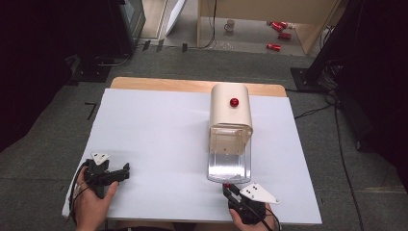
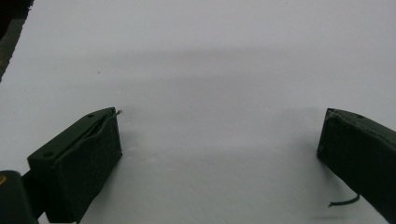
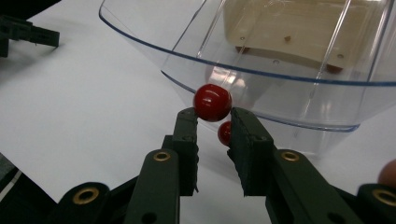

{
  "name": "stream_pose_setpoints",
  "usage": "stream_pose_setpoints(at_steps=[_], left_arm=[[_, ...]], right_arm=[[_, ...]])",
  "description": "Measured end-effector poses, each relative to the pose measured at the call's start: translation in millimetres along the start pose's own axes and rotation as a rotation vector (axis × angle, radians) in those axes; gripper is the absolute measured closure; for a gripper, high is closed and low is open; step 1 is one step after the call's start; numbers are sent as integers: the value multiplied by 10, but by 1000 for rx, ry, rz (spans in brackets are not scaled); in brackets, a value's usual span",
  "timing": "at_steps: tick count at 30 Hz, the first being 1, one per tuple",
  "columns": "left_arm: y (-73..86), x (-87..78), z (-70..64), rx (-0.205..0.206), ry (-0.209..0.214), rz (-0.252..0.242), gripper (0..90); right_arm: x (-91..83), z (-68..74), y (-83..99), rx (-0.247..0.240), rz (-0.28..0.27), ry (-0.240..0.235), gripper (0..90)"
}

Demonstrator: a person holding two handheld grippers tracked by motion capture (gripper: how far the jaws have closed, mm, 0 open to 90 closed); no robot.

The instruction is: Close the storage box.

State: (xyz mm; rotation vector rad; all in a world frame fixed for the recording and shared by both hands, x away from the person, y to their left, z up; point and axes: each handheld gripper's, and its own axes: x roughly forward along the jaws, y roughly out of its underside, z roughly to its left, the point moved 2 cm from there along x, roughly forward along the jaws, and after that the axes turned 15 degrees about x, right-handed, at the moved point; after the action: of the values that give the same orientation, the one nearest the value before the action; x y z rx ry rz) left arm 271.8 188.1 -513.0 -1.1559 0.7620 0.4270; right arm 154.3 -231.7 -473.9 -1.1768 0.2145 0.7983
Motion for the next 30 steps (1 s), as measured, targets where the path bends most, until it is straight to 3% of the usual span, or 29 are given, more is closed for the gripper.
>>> stream_pose_setpoints(at_steps=[21,30], left_arm=[[0,0,0,0,0,-1,0],[0,0,-1,-1,0,-1,0]], right_arm=[[-22,62,-34,22,-23,-4,766],[-90,85,-137,20,-21,-2,772]])
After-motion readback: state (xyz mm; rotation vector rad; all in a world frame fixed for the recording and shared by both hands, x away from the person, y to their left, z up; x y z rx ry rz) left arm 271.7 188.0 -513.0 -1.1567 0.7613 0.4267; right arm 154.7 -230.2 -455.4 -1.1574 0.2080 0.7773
